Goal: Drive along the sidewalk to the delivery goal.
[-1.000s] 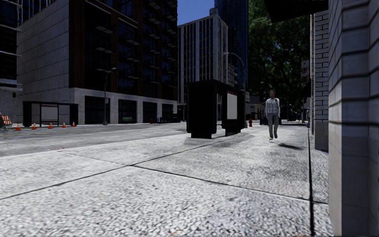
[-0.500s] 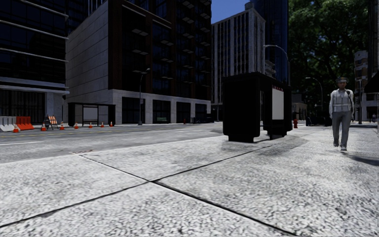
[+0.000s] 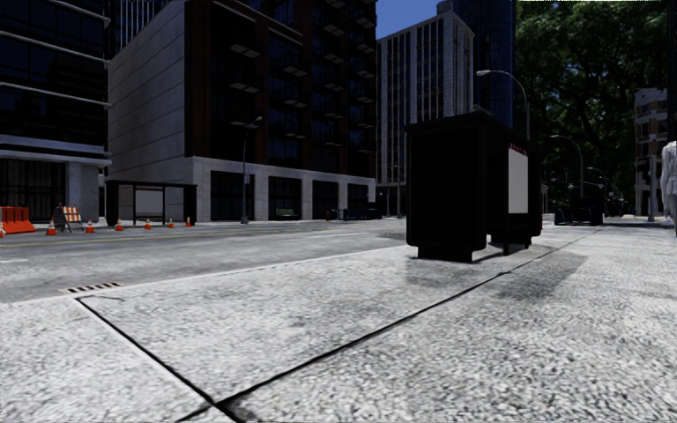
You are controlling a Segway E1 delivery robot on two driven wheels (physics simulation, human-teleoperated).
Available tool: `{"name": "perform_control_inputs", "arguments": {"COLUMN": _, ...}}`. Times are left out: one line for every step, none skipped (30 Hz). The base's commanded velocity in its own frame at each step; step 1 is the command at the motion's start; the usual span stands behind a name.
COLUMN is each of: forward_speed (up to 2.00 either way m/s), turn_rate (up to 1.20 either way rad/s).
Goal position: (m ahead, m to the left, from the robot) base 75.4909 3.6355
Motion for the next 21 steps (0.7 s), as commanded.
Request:
{"name": "perform_control_inputs", "arguments": {"forward_speed": 2.00, "turn_rate": -0.46}}
{"name": "perform_control_inputs", "arguments": {"forward_speed": 2.00, "turn_rate": -0.49}}
{"name": "perform_control_inputs", "arguments": {"forward_speed": 2.00, "turn_rate": -0.49}}
{"name": "perform_control_inputs", "arguments": {"forward_speed": 2.00, "turn_rate": -0.55}}
{"name": "perform_control_inputs", "arguments": {"forward_speed": 2.00, "turn_rate": -0.59}}
{"name": "perform_control_inputs", "arguments": {"forward_speed": 1.92, "turn_rate": -0.60}}
{"name": "perform_control_inputs", "arguments": {"forward_speed": 1.77, "turn_rate": -0.61}}
{"name": "perform_control_inputs", "arguments": {"forward_speed": 1.77, "turn_rate": -0.61}}
{"name": "perform_control_inputs", "arguments": {"forward_speed": 1.69, "turn_rate": -0.61}}
{"name": "perform_control_inputs", "arguments": {"forward_speed": 1.65, "turn_rate": -0.61}}
{"name": "perform_control_inputs", "arguments": {"forward_speed": 1.64, "turn_rate": -0.61}}
{"name": "perform_control_inputs", "arguments": {"forward_speed": 1.63, "turn_rate": -0.61}}
{"name": "perform_control_inputs", "arguments": {"forward_speed": 1.63, "turn_rate": -0.61}}
{"name": "perform_control_inputs", "arguments": {"forward_speed": 1.63, "turn_rate": -0.61}}
{"name": "perform_control_inputs", "arguments": {"forward_speed": 1.63, "turn_rate": -0.61}}
{"name": "perform_control_inputs", "arguments": {"forward_speed": 1.63, "turn_rate": -0.61}}
{"name": "perform_control_inputs", "arguments": {"forward_speed": 1.63, "turn_rate": -0.61}}
{"name": "perform_control_inputs", "arguments": {"forward_speed": 1.63, "turn_rate": -0.61}}
{"name": "perform_control_inputs", "arguments": {"forward_speed": 1.63, "turn_rate": -0.61}}
{"name": "perform_control_inputs", "arguments": {"forward_speed": 1.63, "turn_rate": -0.61}}
{"name": "perform_control_inputs", "arguments": {"forward_speed": 1.63, "turn_rate": -0.61}}
